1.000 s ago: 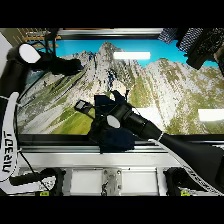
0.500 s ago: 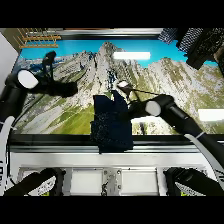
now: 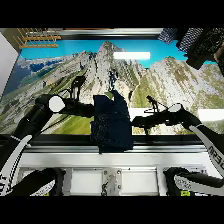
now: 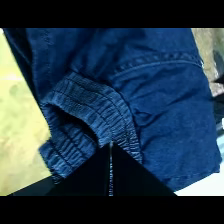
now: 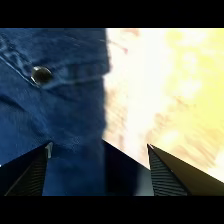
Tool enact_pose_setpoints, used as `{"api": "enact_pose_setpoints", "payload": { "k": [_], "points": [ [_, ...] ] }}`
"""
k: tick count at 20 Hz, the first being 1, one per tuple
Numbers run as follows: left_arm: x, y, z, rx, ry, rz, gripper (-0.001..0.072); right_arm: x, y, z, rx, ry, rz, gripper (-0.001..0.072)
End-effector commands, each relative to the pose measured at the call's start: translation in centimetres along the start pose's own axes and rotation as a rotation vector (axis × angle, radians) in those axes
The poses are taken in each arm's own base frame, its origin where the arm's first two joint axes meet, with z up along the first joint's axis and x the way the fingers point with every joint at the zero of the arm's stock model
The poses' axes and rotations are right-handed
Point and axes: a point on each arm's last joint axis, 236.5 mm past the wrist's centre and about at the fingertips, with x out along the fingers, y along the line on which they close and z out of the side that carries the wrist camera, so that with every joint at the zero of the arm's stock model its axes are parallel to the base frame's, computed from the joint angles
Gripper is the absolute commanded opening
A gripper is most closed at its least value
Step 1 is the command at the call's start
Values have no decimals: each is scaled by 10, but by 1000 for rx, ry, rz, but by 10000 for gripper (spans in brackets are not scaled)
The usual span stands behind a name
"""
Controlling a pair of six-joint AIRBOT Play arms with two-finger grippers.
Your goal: Fold the clothes and pants, and hang the long-sleeved shirts on hangers.
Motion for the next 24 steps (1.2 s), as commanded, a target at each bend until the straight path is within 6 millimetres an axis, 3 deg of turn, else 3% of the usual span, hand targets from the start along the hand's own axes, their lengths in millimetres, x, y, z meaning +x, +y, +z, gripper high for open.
{"api": "enact_pose_setpoints", "payload": {
  "k": [1, 3, 4, 5, 7, 8, 9, 11, 13, 15, 17, 18, 21, 24],
  "points": [
    [3, -7, -3, 8, 0, -7, 6, 34, 28, -2, 15, 9, 157, 652],
    [3, -7, -2, 4, -3, -7, 6, 50, 36, -12, 3, 40, 156, 648],
    [3, -7, -2, 1, -3, -7, 6, 56, 38, -16, -9, 50, 150, 571],
    [3, -7, -2, 1, -3, -7, 6, 60, 42, -20, -28, 59, 147, 437],
    [3, -7, -2, 1, -3, -8, 6, 65, 50, -26, -69, 70, 159, 295],
    [3, -7, -2, 0, -2, -8, 6, 67, 54, -26, -98, 69, 167, 141],
    [3, -7, -2, -2, -2, -8, 6, 66, 56, -24, -123, 63, 169, 42],
    [3, -7, -3, -17, 2, -7, 6, 60, 60, -11, -167, 36, 159, 32],
    [3, -7, -3, -18, 2, -8, 6, 36, 46, 17, -193, -24, 62, 31],
    [3, -7, -3, -18, 2, -8, 6, -17, 8, 56, -171, -140, -117, 32],
    [3, -7, -3, -18, 1, -8, 6, -94, -42, 86, -100, -288, -286, 31],
    [3, -7, -3, -18, 0, -8, 6, -137, -71, 92, -40, -366, -362, 31],
    [3, -7, -3, -18, 1, -8, 6, -256, -160, 74, 223, -590, -529, 31],
    [3, -7, -2, -19, -3, -8, 6, -340, -228, 28, 512, -795, -599, 31]
  ]
}}
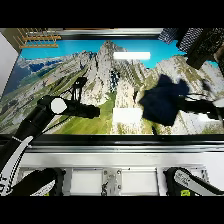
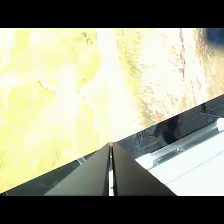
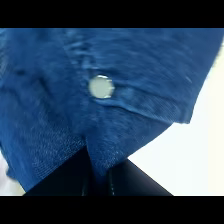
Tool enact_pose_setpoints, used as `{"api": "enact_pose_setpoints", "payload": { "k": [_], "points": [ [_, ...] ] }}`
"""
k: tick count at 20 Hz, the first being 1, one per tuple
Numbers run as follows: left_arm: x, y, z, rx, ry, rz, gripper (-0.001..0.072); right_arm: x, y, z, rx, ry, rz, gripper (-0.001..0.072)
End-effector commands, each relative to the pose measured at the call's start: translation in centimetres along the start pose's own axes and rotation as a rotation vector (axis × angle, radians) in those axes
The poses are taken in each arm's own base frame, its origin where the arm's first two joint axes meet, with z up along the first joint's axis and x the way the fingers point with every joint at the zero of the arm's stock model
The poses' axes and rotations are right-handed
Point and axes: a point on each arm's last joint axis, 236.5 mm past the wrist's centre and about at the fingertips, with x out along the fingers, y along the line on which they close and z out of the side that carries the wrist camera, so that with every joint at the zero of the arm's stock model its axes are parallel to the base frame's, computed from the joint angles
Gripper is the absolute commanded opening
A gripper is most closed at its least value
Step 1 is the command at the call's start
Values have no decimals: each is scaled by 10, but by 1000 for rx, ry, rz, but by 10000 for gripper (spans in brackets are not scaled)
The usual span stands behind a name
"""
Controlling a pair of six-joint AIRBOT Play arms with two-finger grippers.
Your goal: Fold the clothes and pants, and hang the long-sleeved shirts on hangers.
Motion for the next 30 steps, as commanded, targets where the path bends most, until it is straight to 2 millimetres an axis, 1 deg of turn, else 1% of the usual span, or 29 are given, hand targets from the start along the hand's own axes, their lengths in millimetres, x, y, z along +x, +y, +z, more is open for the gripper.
{"api": "enact_pose_setpoints", "payload": {
  "k": [1, 2, 3, 4, 6, 8, 10, 11, 12, 13, 14, 15, 16, 17, 18, 19, 20, 21, 22, 23, 24, 25, 26, 27, 28, 30],
  "points": [
    [0, 0, 2, -2, -9, -1, 6, -63, -129, 16, 318, -170, -212, 31],
    [0, 0, 3, -6, -14, -1, 6, -72, -150, 8, 399, -186, -235, 30],
    [0, 0, 4, -7, -18, -1, 6, -75, -163, -2, 462, -188, -249, 30],
    [0, 0, 4, -7, -19, -1, 6, -75, -171, -15, 521, -183, -261, 30],
    [0, 0, 4, -7, -18, -1, 6, -72, -179, -41, 581, -162, -311, 30],
    [0, 0, 4, -7, -18, -1, 6, -69, -181, -64, 616, -145, -357, 30],
    [0, 0, 4, -6, -17, 0, 6, -73, -188, -86, 553, -73, -430, 35],
    [0, 0, 4, -6, -17, 1, 6, -79, -194, -93, 513, -46, -471, 92],
    [0, 0, 5, -6, -20, 1, 6, -85, -199, -94, 483, -38, -503, 344],
    [-1, 1, 6, -9, -24, 1, 6, -93, -203, -93, 453, -35, -533, 617],
    [-2, 4, 8, -21, -30, 4, 6, -104, -207, -87, 415, -45, -569, 657],
    [-6, 9, 11, -43, -43, 9, 6, -119, -209, -76, 380, -70, -601, 651],
    [-13, 14, 17, -60, -70, 12, 6, -135, -207, -58, 342, -127, -621, 651],
    [-23, 19, 23, -72, -102, 17, 6, -152, -199, -35, 283, -209, -630, 651],
    [-31, 24, 28, -85, -129, 21, 6, -164, -181, -12, 197, -292, -616, 651],
    [-39, 29, 33, -97, -154, 26, 6, -167, -153, 10, 106, -365, -566, 651],
    [-44, 33, 37, -106, -175, 29, 6, -163, -116, 26, 32, -418, -475, 651],
    [-47, 36, 39, -113, -184, 33, 6, -154, -73, 35, -33, -441, -362, 652],
    [-48, 39, 39, -119, -184, 36, 6, -140, -24, 36, -97, -432, -224, 651],
    [-48, 40, 39, -120, -183, 38, 6, -123, 27, 28, -176, -396, -80, 652],
    [-48, 41, 39, -117, -186, 42, 6, -108, 76, 13, -246, -340, 53, 652],
    [-48, 41, 40, -117, -186, 43, 6, -98, 112, -3, -297, -288, 146, 652],
    [-48, 41, 40, -117, -186, 43, 6, -89, 150, -24, -365, -234, 231, 651],
    [-48, 41, 39, -117, -186, 43, 6, -83, 180, -46, -440, -184, 295, 651],
    [-48, 41, 39, -118, -185, 42, 6, -78, 205, -66, -502, -142, 347, 652],
    [-48, 41, 40, -118, -187, 42, 6, -72, 243, -103, -604, -74, 432, 651]
  ]
}}
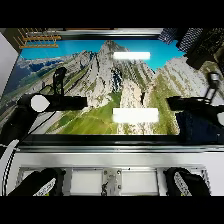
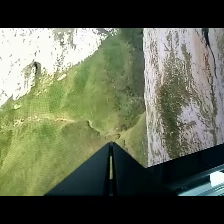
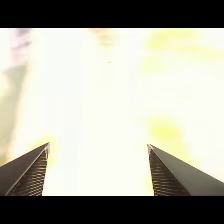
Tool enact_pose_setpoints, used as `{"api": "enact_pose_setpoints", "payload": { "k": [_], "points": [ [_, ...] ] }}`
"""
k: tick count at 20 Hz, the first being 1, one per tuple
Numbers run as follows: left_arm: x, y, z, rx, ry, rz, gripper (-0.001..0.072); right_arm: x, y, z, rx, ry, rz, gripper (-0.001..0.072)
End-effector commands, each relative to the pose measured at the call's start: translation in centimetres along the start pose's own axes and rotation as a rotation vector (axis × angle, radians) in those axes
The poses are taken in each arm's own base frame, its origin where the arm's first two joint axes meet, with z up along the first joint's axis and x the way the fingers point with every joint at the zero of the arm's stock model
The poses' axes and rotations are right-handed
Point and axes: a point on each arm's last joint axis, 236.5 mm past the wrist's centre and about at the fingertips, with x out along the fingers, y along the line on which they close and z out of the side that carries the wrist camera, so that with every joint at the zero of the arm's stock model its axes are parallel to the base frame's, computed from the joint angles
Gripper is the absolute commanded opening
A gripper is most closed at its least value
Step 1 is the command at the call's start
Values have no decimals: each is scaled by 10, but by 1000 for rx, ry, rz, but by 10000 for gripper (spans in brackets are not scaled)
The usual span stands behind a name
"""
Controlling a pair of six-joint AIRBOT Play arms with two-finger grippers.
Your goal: Fold the clothes and pants, and hang the long-sleeved shirts on hangers.
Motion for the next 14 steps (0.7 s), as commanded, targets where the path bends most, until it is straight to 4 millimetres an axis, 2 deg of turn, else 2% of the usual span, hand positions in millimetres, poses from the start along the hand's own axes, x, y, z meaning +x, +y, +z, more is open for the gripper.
{"api": "enact_pose_setpoints", "payload": {
  "k": [1, 4, 6, 7, 9, 10, 14],
  "points": [
    [-1, 1, 1, -3, -2, 1, 6, 19, 105, -32, -154, 98, 252, 651],
    [-1, 1, 0, -3, 1, 1, 6, 26, 130, -53, -197, 162, 313, 651],
    [-1, 1, 0, -3, 1, 1, 6, 29, 134, -59, -202, 179, 324, 649],
    [-1, 1, 1, -3, -2, 1, 6, 30, 134, -59, -201, 183, 323, 607],
    [-1, 1, 1, -3, -2, 0, 6, 31, 134, -60, -200, 184, 322, 174],
    [-1, 1, 1, -3, -2, 0, 6, 31, 134, -60, -199, 184, 322, 31],
    [-1, 1, 1, -3, -2, 0, 6, 31, 134, -60, -200, 184, 323, 36]
  ]
}}
